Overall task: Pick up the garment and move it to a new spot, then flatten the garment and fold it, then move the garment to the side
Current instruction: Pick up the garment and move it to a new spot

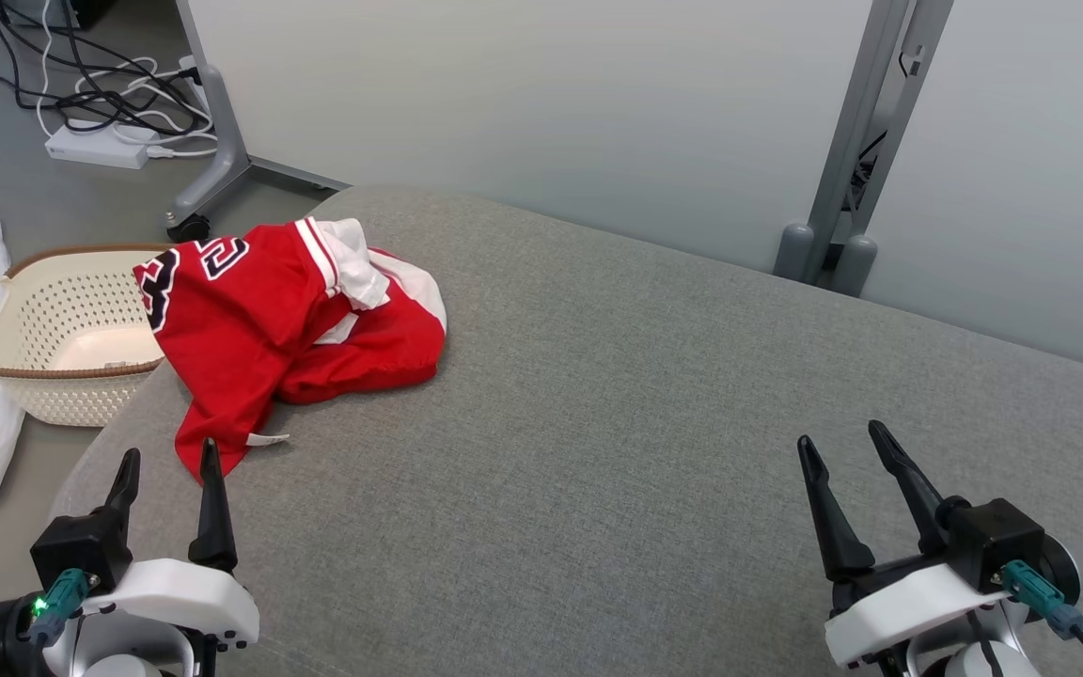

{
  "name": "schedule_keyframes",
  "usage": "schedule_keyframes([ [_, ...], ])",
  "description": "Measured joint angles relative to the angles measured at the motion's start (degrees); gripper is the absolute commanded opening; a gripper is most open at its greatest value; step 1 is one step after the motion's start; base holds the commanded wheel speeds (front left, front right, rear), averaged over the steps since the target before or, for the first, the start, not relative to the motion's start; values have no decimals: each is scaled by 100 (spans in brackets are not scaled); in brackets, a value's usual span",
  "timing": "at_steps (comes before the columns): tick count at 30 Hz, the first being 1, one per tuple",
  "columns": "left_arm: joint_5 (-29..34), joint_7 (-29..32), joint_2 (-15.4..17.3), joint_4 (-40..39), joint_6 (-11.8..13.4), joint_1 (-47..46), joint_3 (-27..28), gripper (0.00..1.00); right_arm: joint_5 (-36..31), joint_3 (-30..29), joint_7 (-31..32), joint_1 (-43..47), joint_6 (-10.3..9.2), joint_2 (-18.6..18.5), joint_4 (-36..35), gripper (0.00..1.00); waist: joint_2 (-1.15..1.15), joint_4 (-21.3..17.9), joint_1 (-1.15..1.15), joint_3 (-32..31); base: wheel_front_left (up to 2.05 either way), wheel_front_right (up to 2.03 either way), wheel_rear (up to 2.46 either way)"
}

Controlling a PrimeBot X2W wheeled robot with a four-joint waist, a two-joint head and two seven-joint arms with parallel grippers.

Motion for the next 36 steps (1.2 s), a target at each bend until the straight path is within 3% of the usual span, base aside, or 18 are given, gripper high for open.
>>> schedule_keyframes([
  [20, 68, -26, 85, -52, 131, -3, -118, 100, 53, 3, -32, -15, 0, 5, 77, 100, 0, 97, 0, 15, 0, 0, 0],
  [26, 155, 68, 332, -358, 168, -286, -91, 100, 49, -1, -33, -20, 0, 8, 73, 100, 0, 103, 0, 42, 0, 0, 0],
  [30, 225, 245, 668, -749, 163, -832, 16, 100, 11, -16, -21, -48, 0, 12, 42, 100, 0, 55, 0, 103, 0, 0, 0],
  [36, 146, 605, 1003, -592, -71, -1712, 99, 100, -104, -40, 86, -174, 0, 14, -35, 100, 0, -143, 0, 322, 0, 0, 0],
])
